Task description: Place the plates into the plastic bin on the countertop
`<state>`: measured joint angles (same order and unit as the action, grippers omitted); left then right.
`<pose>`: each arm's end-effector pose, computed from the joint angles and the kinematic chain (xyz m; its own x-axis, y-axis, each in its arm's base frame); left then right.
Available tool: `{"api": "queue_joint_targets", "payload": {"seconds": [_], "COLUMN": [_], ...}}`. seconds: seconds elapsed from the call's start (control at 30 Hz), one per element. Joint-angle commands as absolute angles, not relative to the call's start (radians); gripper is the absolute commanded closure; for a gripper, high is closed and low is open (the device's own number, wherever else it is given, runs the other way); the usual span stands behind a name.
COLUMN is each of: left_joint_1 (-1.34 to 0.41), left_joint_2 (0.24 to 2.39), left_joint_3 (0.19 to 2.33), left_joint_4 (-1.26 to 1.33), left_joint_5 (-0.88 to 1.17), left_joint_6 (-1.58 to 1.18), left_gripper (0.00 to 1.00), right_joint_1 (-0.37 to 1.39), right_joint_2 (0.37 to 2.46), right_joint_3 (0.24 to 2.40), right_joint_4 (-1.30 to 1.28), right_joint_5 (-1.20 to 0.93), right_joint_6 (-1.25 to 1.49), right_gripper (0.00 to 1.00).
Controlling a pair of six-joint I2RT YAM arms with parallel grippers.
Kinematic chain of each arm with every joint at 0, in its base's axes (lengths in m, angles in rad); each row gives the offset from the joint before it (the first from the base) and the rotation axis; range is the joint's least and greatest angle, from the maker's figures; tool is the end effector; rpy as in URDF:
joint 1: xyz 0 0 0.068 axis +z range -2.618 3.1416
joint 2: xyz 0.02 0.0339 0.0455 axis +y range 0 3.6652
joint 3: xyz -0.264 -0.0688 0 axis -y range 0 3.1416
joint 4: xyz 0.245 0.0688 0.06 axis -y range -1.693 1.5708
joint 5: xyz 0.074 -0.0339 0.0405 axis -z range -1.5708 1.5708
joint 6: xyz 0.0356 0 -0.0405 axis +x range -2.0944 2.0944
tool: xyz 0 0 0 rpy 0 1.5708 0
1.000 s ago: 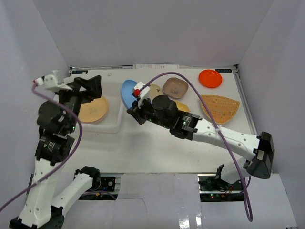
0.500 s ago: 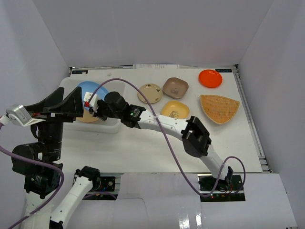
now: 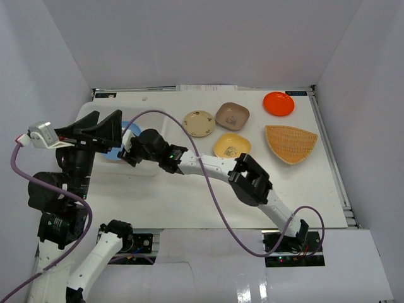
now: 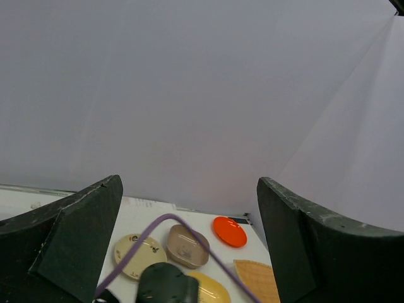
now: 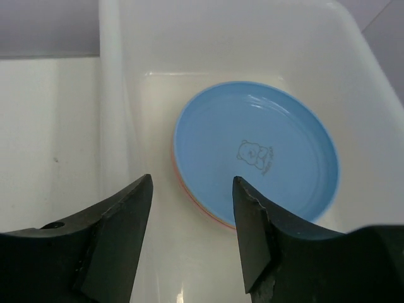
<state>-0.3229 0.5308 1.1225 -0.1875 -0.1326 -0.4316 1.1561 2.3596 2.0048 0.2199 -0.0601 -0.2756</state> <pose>0.0609 -0.0154 0.4766 0.2554 -0.5227 -0.8134 0.3370 0.8366 -0.4318 0.2263 0.5193 0.2560 0.2030 -0.2131 -0.9557 -0.9169 0.3011 -0.2619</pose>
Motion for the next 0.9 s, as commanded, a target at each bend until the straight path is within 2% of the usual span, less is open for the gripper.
{"api": "queue_joint_targets", "payload": {"seconds": [0.0, 0.1, 0.13, 0.2, 0.23, 0.3, 0.37, 0.43, 0.47, 0.57, 0.73, 0.83, 0.87], "left_joint_1": [-0.321, -0.321, -0.321, -0.321, -0.322, -0.325, -0.331, -0.379, -0.402, -0.567, -0.689, -0.718, -0.722], "left_joint_2": [0.606, 0.695, 0.743, 0.796, 0.822, 0.897, 0.943, 1.000, 1.017, 1.069, 1.141, 1.131, 1.123], "left_joint_3": [1.166, 1.157, 1.149, 1.111, 1.094, 1.034, 0.993, 0.950, 0.948, 0.950, 0.936, 0.919, 0.919], "left_joint_4": [-0.235, -0.256, -0.258, -0.238, -0.226, -0.169, -0.106, -0.075, -0.074, -0.074, -0.084, -0.122, -0.135], "left_joint_5": [-0.062, 0.044, 0.082, 0.162, 0.243, 0.317, 0.403, 0.429, 0.419, 0.379, 0.425, 0.442, 0.442], "left_joint_6": [-0.468, -0.514, -0.552, -0.584, -0.604, -0.656, -0.690, -0.706, -0.695, -0.635, -0.534, -0.500, -0.496], "left_gripper": [0.02, 0.02, 0.02, 0.02, 0.02, 0.02, 0.02, 0.02, 0.02, 0.02, 0.02, 0.02, 0.02], "right_joint_1": [1.118, 1.078, 1.051, 1.013, 0.950, 0.870, 0.705, 0.576, 0.448, 0.212, -0.114, -0.237, -0.259], "right_joint_2": [2.024, 1.797, 1.736, 1.564, 1.501, 1.327, 1.208, 1.030, 0.976, 0.792, 0.768, 0.816, 0.860], "right_joint_3": [1.770, 1.547, 1.408, 1.265, 1.120, 0.995, 0.827, 0.722, 0.627, 0.508, 0.387, 0.331, 0.322], "right_joint_4": [0.474, 0.567, 0.575, 0.571, 0.557, 0.499, 0.374, 0.309, 0.263, 0.165, 0.140, 0.187, 0.207], "right_joint_5": [-0.058, 0.014, 0.055, 0.182, 0.219, 0.319, 0.376, 0.373, 0.373, 0.354, 0.235, 0.135, 0.080], "right_joint_6": [-0.169, -0.078, -0.055, 0.041, 0.085, 0.243, 0.361, 0.490, 0.514, 0.566, 0.661, 0.693, 0.709], "right_gripper": [0.43, 0.45, 0.45, 0.47, 0.47, 0.47, 0.47, 0.45, 0.42, 0.26, 0.24, 0.23, 0.18]}}
